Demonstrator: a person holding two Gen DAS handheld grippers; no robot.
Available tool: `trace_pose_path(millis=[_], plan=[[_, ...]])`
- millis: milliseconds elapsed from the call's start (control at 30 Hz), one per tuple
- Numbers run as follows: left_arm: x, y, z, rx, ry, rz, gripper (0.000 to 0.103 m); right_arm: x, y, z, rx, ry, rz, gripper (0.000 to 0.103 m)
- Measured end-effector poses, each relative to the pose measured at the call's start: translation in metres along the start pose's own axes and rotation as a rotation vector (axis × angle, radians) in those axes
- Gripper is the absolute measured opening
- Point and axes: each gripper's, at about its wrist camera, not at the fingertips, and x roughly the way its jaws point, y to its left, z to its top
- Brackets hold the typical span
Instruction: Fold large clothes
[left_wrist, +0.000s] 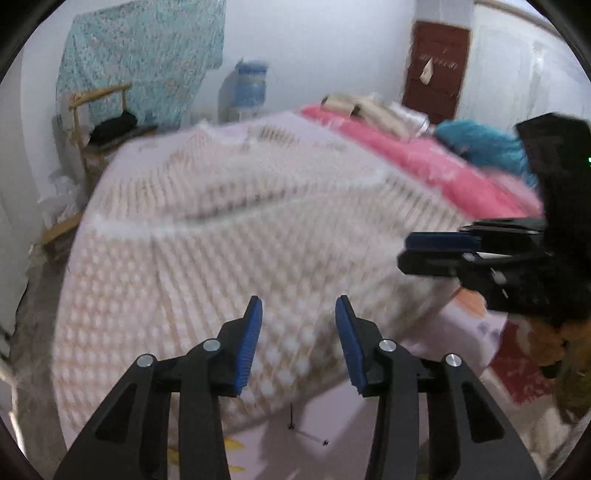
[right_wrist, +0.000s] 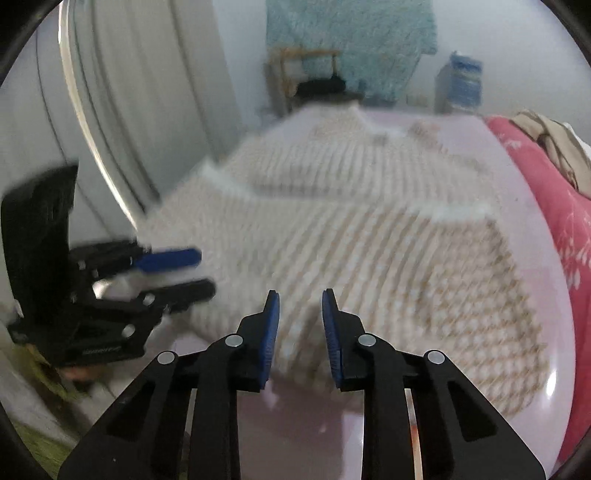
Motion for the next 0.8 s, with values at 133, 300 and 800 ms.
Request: trace_pose_path(millis=[133,300,800], plan=[[0.008,0.007,-0.003,-0.061,0.027,-0.007,0.042,0.016,0.001,-0.005,0.011,0.029,-0.047,0.023],[-0.019,0.015,-0.012,-0.068,0.003,0.055,0.041,-0.009,0.015,-0.005,-0.043,-0.006,-0.038,0.022],[-0.023,0.07,-0.041,-0.212,0.038,0.154,0.042,-0.002,-0.02,-0.029,0.103,0.051,-0.146,0.022]])
